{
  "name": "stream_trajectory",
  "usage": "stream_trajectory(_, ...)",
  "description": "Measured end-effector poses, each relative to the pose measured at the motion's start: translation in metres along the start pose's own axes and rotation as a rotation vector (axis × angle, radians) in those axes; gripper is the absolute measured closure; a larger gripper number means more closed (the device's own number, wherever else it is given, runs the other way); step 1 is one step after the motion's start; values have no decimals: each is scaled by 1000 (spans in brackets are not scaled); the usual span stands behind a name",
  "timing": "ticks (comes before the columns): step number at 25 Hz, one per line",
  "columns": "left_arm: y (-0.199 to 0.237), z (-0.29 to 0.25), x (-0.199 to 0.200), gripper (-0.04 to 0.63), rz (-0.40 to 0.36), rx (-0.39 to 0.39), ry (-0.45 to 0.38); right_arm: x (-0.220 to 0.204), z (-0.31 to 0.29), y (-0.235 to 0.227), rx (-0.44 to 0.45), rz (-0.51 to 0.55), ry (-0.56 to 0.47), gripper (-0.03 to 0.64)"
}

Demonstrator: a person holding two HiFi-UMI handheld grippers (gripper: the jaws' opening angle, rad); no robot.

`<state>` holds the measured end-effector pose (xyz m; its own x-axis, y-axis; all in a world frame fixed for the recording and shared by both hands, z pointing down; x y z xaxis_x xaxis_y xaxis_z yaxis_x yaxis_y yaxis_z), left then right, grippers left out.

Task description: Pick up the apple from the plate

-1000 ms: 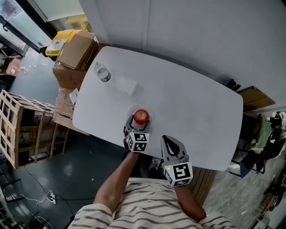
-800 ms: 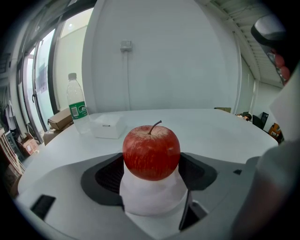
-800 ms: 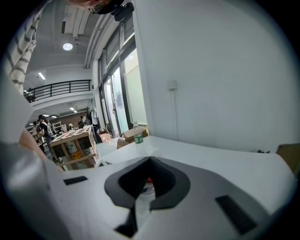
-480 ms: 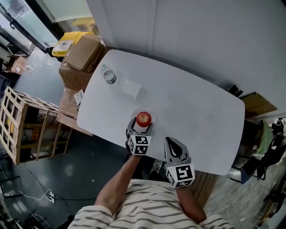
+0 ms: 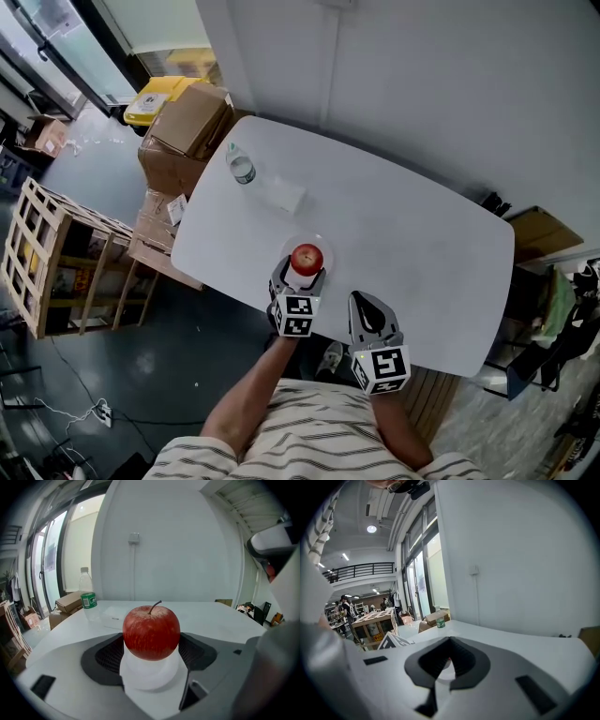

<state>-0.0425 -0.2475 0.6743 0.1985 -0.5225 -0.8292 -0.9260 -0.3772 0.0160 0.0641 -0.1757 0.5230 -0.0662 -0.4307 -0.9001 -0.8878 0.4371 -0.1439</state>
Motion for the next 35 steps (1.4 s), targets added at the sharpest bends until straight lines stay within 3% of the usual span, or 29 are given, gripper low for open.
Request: stream_trajectory(35,-8,101,108,221,3,33,-224,67,20,4,42,52,-161,607)
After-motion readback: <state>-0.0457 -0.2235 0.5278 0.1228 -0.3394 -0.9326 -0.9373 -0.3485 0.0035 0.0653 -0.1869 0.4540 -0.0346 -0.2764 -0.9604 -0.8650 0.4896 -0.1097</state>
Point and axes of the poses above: the fingertips, and each gripper's own axes: z backward along the fingers, y to its left, x out of its top, the point moved 2 cm from there along z, backward along the fingers, and after that the axes turned 2 degrees about -z, right-handed, at the moved point
